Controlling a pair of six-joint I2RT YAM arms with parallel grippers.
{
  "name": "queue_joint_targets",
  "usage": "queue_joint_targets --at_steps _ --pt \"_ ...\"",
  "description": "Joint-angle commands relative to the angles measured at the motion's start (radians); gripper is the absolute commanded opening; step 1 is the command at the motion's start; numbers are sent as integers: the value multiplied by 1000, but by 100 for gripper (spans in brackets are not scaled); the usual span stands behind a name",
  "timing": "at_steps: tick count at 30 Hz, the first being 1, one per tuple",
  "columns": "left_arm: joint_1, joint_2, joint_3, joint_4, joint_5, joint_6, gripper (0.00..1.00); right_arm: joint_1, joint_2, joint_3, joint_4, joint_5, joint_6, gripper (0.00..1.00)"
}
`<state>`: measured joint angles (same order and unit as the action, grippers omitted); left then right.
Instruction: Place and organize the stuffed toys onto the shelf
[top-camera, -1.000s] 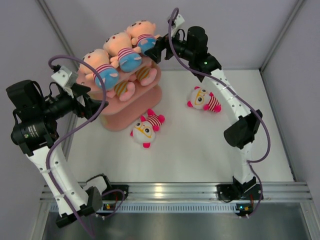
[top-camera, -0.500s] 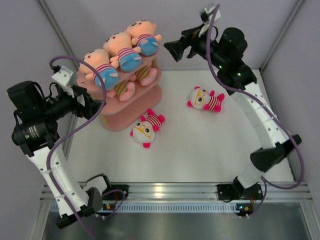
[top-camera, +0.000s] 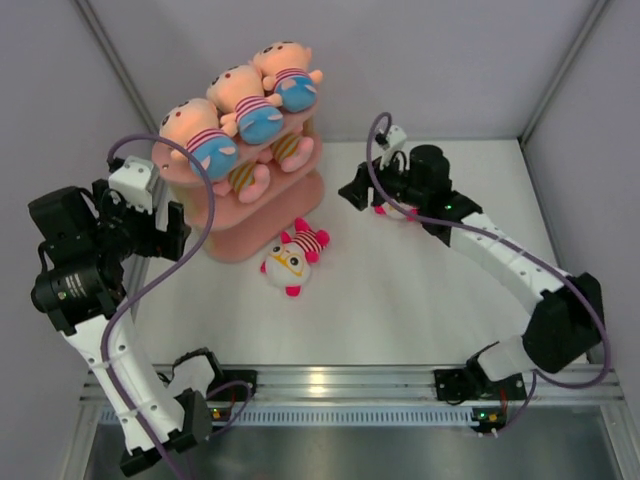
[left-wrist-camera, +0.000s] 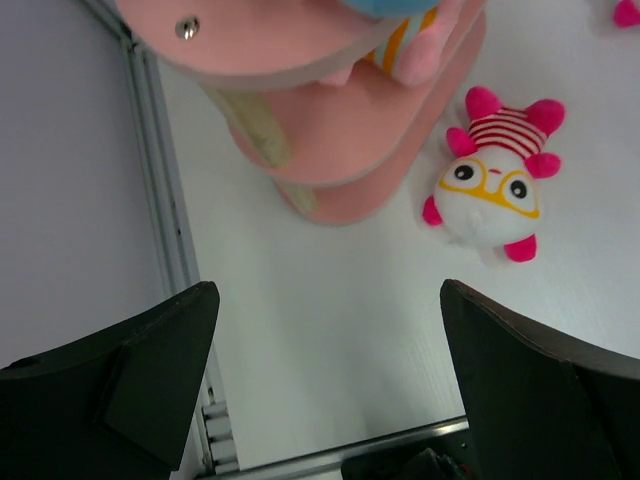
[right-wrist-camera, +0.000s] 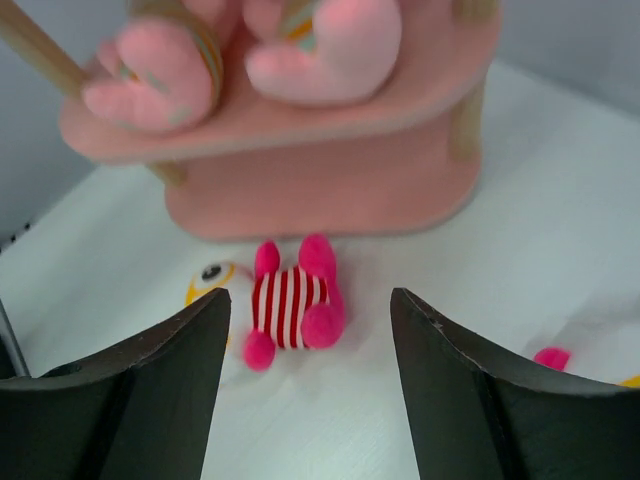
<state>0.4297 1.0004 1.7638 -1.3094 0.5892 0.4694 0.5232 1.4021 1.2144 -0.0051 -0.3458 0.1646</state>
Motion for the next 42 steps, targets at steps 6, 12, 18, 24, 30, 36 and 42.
queue_joint_targets --at_steps 6,12,18,24,30,36,42 --pt "0 -71 -315 -108 -321 26 99 6 444 137 211 -300 143 59" --pt "0 -91 -414 -108 -321 38 99 50 661 242 314 -288 228 69" --pt "0 -83 -385 -106 -318 37 99 75 719 174 332 -334 234 70" --pt "1 -80 -383 -106 -289 34 99 98 673 34 371 -338 260 70" --pt "0 -77 -377 -106 -296 41 99 123 606 -116 479 -346 366 67" --pt "0 -75 -371 -106 -290 41 99 205 589 -223 573 -253 443 18" --pt "1 -77 -372 -106 -289 48 99 186 484 -320 700 -144 705 0"
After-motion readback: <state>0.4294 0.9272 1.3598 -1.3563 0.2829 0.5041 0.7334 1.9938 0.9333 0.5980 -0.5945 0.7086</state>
